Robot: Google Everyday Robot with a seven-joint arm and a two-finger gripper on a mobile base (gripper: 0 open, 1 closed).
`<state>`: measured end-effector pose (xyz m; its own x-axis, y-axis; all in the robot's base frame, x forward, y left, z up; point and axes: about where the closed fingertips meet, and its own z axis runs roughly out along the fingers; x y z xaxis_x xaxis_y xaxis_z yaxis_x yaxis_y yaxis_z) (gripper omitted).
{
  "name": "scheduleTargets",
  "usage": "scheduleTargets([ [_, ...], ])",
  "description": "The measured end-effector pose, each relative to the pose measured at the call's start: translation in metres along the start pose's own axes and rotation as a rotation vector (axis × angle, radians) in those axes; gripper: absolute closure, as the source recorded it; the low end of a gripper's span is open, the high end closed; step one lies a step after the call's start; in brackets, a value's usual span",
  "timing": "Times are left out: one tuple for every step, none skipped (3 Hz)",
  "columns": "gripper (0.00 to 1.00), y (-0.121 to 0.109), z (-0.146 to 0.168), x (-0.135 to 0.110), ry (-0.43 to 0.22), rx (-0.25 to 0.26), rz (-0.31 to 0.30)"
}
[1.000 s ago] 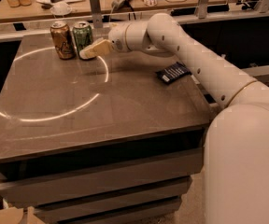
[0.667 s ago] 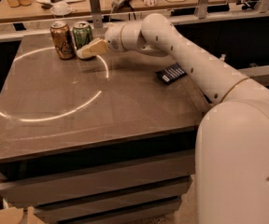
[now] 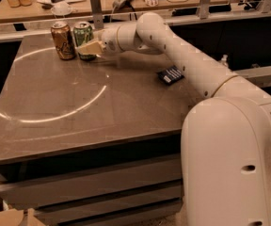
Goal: Knock green can over
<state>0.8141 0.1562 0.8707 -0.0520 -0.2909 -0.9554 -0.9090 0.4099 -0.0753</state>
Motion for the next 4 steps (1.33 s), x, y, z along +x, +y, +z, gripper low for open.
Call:
scheduleTargets([
  [0.65,-0.002,-0.006,0.003,0.027,-0.002,-0.033],
  [0.87,-0.003,-0.044,-0.016,0.003,0.054,-0.132],
  [1.00,-0.001,-0.107,-0.039,-0.031,0.099,-0.321],
  [1.00,0.006,-0.142,-0.049,-0.004,0.062,-0.544],
])
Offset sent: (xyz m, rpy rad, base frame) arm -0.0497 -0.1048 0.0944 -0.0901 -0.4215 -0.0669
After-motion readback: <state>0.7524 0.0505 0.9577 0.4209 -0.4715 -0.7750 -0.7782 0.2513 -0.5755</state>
